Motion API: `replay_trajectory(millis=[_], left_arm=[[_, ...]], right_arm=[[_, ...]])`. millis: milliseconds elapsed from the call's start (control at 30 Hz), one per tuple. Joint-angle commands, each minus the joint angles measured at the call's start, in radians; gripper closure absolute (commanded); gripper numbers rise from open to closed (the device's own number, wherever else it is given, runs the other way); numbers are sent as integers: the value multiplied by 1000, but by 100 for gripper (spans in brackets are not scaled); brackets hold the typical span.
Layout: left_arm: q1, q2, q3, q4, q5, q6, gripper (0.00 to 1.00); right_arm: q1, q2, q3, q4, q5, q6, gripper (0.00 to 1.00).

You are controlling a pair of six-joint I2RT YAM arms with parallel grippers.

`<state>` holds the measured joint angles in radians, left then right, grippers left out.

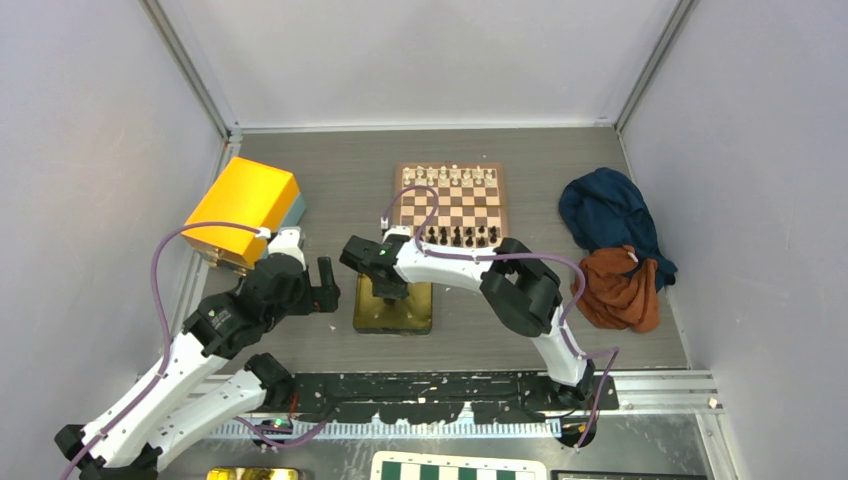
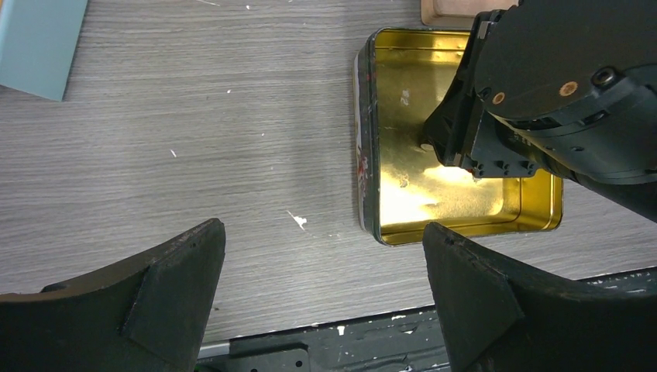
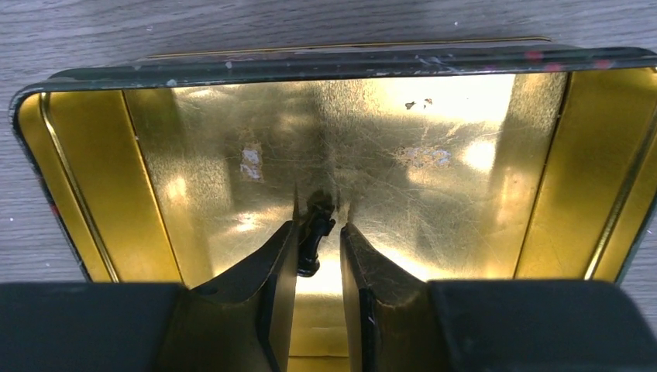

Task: Set up the chess pieces on the board
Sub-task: Pick up the chess piece from the storage box.

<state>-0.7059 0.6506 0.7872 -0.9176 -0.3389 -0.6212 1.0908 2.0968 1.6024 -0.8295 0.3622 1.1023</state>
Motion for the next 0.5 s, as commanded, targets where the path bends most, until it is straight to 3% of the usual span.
replay_trajectory(millis=[0, 233, 467], left_arm=[[-1, 3, 18, 27, 9, 3, 0], [-1, 4, 14, 33, 16, 8, 0], [-1, 3, 12, 36, 17, 11, 0]], right_arm=[[-2, 5, -8, 27, 8, 41, 68], [0, 10, -19, 36, 7, 54, 76], [-1, 3, -10, 14, 34, 49, 95]])
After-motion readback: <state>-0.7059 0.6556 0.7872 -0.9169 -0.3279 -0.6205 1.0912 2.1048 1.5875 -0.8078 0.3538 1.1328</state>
